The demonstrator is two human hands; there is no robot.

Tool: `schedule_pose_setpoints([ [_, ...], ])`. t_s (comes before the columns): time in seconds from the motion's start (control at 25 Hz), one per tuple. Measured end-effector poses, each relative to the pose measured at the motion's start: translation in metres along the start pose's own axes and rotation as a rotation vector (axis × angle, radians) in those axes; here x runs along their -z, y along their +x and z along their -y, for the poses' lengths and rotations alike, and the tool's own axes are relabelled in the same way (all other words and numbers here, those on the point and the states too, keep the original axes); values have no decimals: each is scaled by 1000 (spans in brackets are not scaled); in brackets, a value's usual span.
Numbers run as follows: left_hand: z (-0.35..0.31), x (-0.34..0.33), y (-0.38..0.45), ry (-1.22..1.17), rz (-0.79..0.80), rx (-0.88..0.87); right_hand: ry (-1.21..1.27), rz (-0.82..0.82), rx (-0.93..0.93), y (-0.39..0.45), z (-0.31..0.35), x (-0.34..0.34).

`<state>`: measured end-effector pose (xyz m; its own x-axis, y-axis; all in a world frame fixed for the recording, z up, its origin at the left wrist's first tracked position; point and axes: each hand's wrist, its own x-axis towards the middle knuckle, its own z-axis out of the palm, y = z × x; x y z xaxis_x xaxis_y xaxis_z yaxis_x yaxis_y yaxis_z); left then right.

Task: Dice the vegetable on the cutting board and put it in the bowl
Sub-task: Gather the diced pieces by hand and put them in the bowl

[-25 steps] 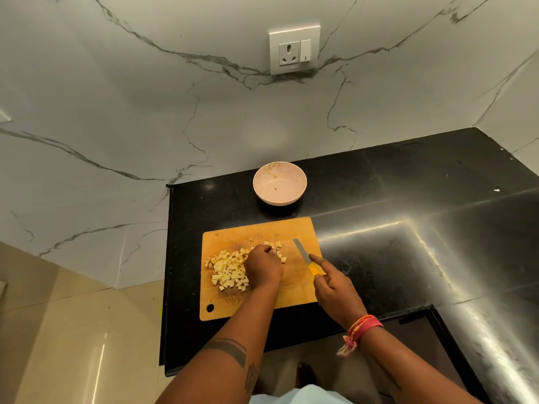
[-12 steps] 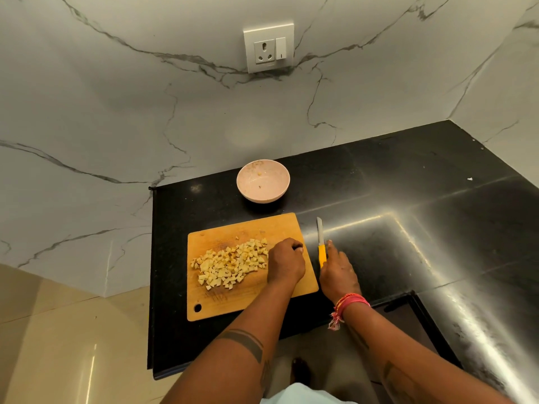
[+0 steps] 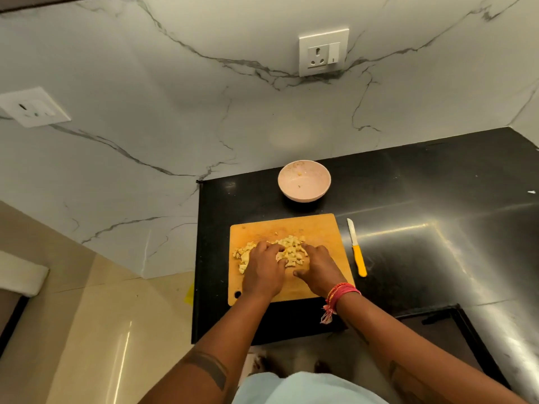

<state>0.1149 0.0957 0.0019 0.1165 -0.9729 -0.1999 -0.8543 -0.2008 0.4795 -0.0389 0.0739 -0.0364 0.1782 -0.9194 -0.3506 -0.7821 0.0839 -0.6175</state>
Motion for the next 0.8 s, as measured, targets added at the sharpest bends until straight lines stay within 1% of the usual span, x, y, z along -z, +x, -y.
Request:
schedule_pose_setpoints([
  [0.08,29,14,0,71,36,56,-119,19,-21,11,10,-4],
  [0.2,60,23,14,115,188,180,-282,94,-72,27,19,-7],
  [0.32,71,23,31,121,304,239,-414,151,-101,39,24,-11],
  [0.4,74,19,43,154,322,222,-447,141,-128,49,27,-15],
  [0.48,76,13,51,193,287,162,-451,118,-134,57,34,-20],
  [0.56,73,9,57,172,269,100,-438,114,-126,63,42,-23],
  [0.8,50,4,80,160,378,-66,-381,135,-77,76,47,-30],
])
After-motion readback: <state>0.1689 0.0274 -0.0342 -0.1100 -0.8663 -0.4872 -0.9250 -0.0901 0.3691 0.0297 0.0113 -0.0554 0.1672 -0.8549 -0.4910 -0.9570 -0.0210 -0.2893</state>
